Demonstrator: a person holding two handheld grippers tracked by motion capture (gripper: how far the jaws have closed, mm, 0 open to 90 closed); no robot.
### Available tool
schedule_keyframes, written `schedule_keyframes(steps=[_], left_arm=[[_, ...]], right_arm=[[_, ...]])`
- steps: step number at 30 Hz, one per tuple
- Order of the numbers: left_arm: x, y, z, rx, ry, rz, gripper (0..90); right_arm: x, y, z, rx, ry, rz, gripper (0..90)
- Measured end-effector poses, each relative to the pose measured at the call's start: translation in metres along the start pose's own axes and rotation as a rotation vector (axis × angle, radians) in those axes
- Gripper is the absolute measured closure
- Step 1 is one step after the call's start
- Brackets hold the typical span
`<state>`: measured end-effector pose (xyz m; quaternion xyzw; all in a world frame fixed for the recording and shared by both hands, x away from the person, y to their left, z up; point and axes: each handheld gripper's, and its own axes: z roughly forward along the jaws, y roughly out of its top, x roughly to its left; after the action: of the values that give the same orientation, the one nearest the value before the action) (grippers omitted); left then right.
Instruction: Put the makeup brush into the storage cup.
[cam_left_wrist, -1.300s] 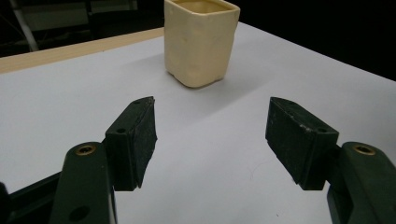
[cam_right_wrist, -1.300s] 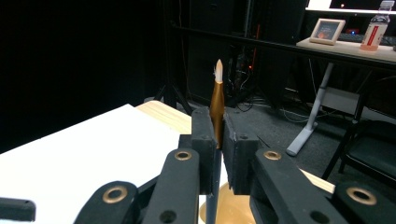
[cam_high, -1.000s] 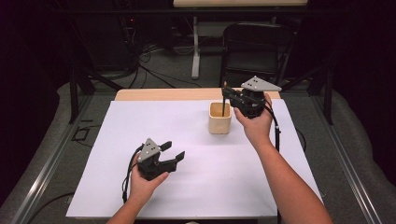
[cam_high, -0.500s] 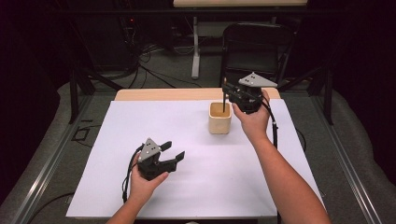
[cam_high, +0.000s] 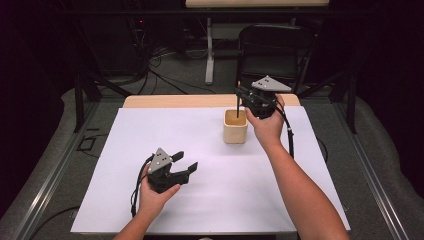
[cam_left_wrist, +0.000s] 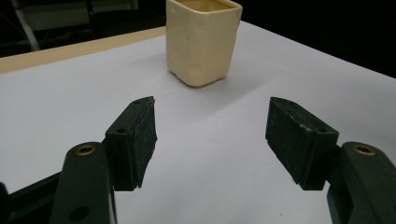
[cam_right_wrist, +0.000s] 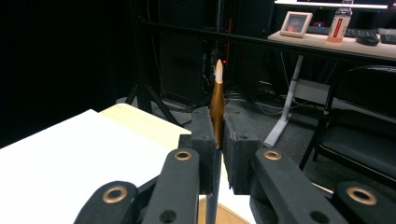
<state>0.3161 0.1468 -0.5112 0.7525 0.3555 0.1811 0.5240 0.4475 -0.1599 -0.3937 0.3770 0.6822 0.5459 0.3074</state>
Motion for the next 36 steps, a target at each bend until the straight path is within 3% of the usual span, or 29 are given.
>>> schedule_keyframes(steps=[11, 36], left_arm=[[0.0, 0.0, 0.0, 0.0, -0.003, 0.003, 33.7], [0.0, 0.0, 0.001, 0.002, -0.004, 0.003, 33.7]], right_arm=[[-0.004, -0.006, 0.008, 0.01, -0.028, 0.018, 83.7], [-0.001, -0.016, 0.014, 0.027, -0.034, 0.007, 83.7]])
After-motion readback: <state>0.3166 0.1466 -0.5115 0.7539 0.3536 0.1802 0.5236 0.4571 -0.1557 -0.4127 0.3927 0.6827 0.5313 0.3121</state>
